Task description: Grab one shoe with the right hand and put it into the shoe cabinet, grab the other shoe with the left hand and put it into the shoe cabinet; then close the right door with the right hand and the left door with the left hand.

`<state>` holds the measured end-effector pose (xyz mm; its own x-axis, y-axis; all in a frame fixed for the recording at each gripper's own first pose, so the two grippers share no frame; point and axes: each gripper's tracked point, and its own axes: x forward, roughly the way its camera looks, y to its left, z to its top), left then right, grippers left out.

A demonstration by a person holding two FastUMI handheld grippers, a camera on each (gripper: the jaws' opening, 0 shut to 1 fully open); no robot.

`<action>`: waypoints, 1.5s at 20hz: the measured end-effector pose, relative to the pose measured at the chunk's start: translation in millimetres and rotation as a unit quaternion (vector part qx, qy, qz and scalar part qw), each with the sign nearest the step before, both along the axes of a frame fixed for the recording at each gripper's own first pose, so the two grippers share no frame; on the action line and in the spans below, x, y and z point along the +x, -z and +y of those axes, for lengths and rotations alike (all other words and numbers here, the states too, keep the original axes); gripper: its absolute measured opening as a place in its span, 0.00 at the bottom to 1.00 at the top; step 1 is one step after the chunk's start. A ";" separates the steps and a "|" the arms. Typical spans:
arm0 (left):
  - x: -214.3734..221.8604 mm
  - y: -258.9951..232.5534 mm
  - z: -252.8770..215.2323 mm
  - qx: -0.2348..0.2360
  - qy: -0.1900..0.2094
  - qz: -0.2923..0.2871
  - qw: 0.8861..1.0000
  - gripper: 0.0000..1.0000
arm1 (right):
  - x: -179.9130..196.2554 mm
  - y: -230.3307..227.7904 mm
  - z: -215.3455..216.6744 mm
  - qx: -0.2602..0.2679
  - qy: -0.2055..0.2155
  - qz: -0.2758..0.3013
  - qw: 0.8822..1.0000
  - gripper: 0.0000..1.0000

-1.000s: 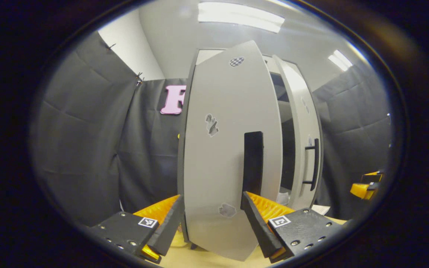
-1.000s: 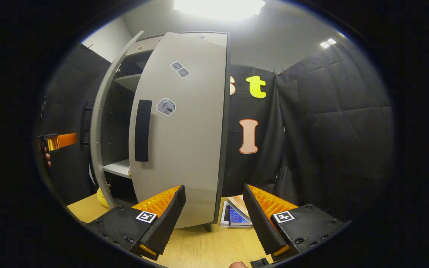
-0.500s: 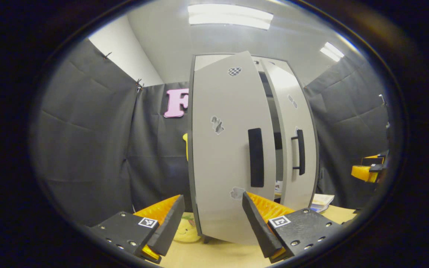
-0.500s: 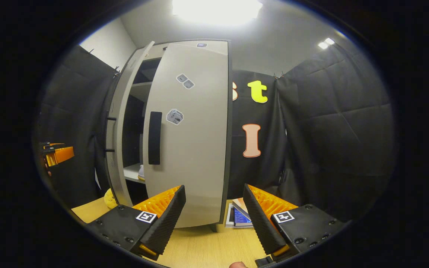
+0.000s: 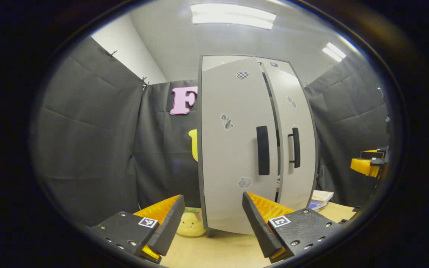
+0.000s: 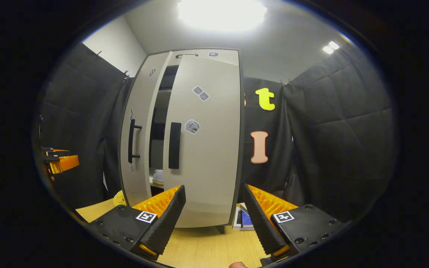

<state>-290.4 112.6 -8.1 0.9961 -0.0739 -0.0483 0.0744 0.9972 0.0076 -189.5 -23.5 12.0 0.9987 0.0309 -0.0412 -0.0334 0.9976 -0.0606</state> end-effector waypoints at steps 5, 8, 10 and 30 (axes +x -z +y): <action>-5.5 -1.1 0.6 0.007 0.003 -0.001 1.000 0.92 | -4.9 -3.0 1.1 0.007 0.004 -0.004 1.000 0.98; -7.9 -1.4 -0.3 0.009 0.004 -0.003 1.000 0.92 | -7.3 -3.6 0.8 0.007 0.007 -0.006 1.000 0.98; -6.8 -2.4 -1.1 0.010 0.005 -0.003 1.000 0.92 | -9.2 -3.5 1.4 0.007 0.007 -0.006 1.000 0.96; -10.6 -7.7 -2.2 0.021 0.003 -0.010 1.000 0.92 | -12.1 -9.5 2.6 0.013 0.009 -0.018 1.000 0.97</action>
